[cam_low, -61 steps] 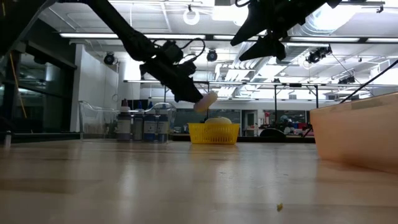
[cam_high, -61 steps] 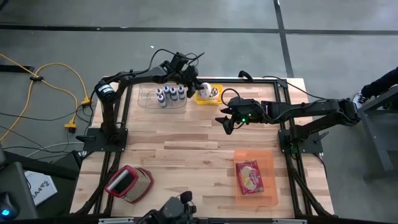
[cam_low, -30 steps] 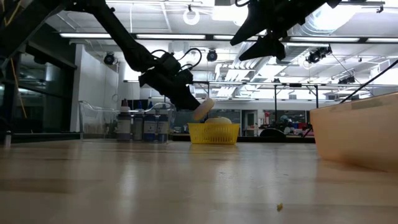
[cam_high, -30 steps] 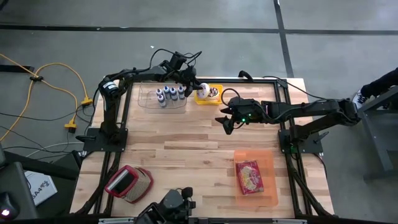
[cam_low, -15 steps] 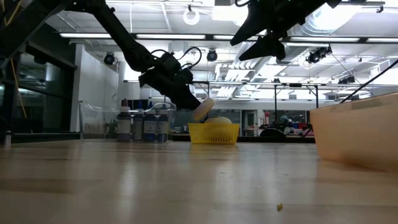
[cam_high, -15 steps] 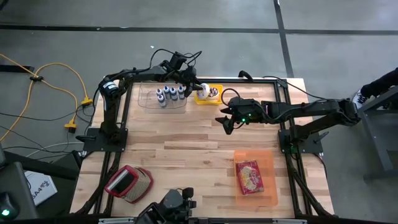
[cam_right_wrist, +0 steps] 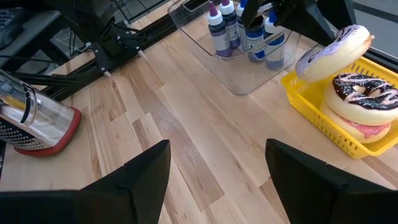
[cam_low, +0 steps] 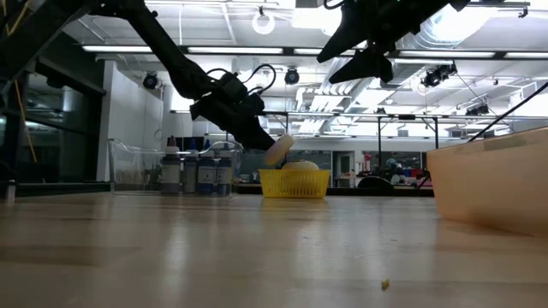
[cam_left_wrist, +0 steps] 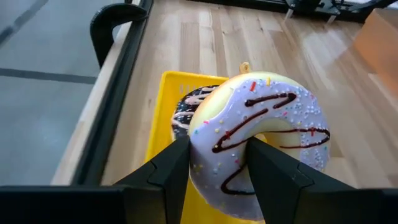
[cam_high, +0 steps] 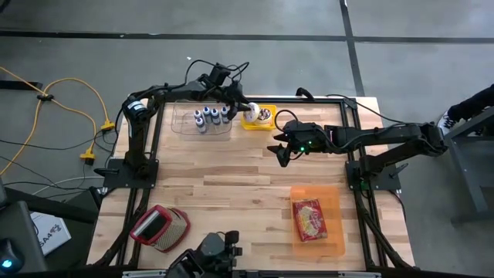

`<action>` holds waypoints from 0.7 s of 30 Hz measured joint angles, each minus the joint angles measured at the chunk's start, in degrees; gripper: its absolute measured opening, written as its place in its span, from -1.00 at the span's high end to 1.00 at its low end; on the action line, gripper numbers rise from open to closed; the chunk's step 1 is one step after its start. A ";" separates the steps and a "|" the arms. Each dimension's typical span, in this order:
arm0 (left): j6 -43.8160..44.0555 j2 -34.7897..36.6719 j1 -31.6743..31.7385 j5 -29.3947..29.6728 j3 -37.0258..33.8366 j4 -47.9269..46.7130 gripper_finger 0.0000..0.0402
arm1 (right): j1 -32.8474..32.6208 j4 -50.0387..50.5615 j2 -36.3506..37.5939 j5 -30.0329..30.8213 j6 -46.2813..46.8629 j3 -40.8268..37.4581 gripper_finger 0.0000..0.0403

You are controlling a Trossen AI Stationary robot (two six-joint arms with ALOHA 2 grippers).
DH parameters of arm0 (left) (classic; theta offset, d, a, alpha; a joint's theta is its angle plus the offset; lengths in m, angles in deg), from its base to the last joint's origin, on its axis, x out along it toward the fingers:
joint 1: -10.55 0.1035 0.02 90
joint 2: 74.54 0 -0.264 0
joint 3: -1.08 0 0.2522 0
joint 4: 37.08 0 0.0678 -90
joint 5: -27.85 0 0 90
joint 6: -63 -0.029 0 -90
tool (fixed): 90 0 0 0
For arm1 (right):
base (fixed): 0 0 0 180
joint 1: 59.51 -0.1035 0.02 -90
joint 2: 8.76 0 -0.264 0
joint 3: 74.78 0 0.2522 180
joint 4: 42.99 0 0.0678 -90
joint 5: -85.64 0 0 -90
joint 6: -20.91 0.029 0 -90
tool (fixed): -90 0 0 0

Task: Pick & Place Food Item
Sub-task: Put the purple donut into the yellow bin

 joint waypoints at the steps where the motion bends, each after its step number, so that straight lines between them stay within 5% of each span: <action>1: -0.89 0.00 0.00 0.02 0.00 0.04 0.24 | 0.00 0.00 0.00 0.00 0.00 0.00 -0.24; 21: -3.50 0.00 -0.50 3.45 0.00 1.28 0.24 | 0.00 0.00 0.00 0.00 0.00 0.00 -0.24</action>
